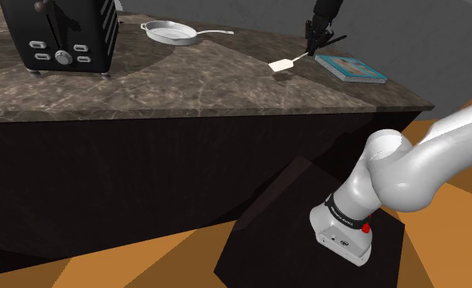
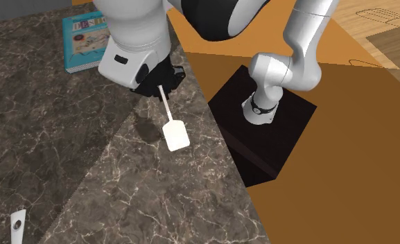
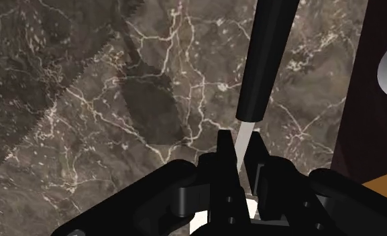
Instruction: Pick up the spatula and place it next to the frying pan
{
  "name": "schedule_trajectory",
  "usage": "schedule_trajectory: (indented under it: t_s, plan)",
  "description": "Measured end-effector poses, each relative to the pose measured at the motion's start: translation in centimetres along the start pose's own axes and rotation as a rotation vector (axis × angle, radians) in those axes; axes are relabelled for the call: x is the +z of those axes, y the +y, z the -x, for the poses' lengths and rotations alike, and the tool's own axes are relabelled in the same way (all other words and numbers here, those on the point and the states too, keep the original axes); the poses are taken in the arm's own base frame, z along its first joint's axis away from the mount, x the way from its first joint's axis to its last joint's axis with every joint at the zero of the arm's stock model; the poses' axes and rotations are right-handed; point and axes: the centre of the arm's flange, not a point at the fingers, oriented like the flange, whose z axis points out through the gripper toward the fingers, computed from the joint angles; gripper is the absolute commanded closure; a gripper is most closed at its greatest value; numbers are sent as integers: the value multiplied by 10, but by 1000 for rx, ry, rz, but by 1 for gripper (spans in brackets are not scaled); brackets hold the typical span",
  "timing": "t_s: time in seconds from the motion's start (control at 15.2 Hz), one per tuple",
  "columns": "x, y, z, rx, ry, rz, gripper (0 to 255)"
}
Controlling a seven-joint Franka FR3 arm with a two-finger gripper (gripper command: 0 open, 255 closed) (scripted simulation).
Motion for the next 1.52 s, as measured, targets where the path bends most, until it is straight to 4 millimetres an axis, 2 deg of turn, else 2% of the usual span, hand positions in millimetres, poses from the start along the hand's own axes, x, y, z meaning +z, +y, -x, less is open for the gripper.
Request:
schedule_trajectory:
  t_s: [0.4, 0.79, 1.52]
  plan:
    - [-6, 19, -71, 1, 0, 0, 255]
    - [-11, 41, -153, 1, 0, 1, 255]
    - [-20, 75, -289, 2, 0, 1, 255]
